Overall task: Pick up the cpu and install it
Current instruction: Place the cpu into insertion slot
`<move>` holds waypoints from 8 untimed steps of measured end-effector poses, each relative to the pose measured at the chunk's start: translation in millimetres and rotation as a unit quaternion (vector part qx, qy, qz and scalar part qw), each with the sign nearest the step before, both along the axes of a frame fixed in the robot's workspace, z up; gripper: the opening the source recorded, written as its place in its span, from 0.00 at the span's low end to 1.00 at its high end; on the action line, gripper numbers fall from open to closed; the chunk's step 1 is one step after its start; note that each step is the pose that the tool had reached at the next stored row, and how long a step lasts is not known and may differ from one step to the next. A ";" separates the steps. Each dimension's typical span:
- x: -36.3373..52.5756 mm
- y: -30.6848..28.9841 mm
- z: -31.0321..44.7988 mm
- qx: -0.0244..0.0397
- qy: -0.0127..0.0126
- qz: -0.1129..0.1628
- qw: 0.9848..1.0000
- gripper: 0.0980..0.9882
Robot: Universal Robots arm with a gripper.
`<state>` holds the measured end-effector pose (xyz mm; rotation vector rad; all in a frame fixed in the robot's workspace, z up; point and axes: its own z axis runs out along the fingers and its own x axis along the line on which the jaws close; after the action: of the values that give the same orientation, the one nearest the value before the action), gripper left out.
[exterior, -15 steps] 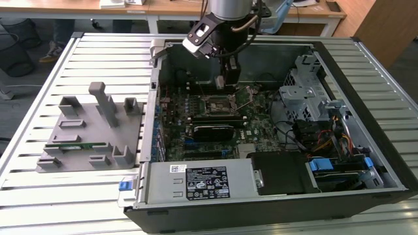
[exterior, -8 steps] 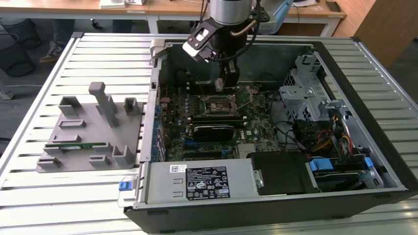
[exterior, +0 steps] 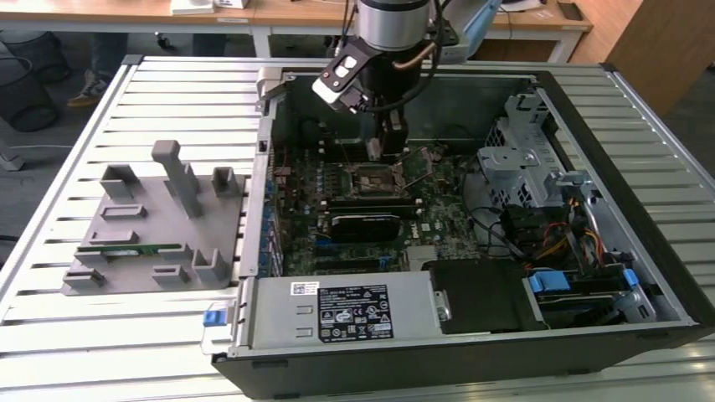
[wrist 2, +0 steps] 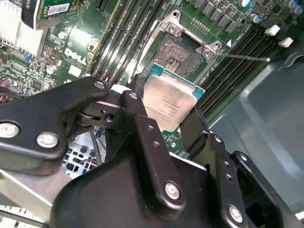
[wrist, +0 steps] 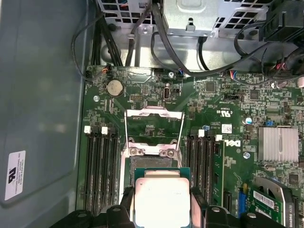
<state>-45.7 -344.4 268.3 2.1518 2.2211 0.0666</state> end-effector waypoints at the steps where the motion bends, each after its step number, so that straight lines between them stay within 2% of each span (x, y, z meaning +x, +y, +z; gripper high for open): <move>1: 0.0 0.2 -1.0 0.000 0.000 0.000 1.000 0.50; 8: 0.0 0.8 -7.5 0.000 0.001 -0.002 1.000 0.50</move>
<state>-45.7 -343.6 260.8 2.1569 2.2174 0.0652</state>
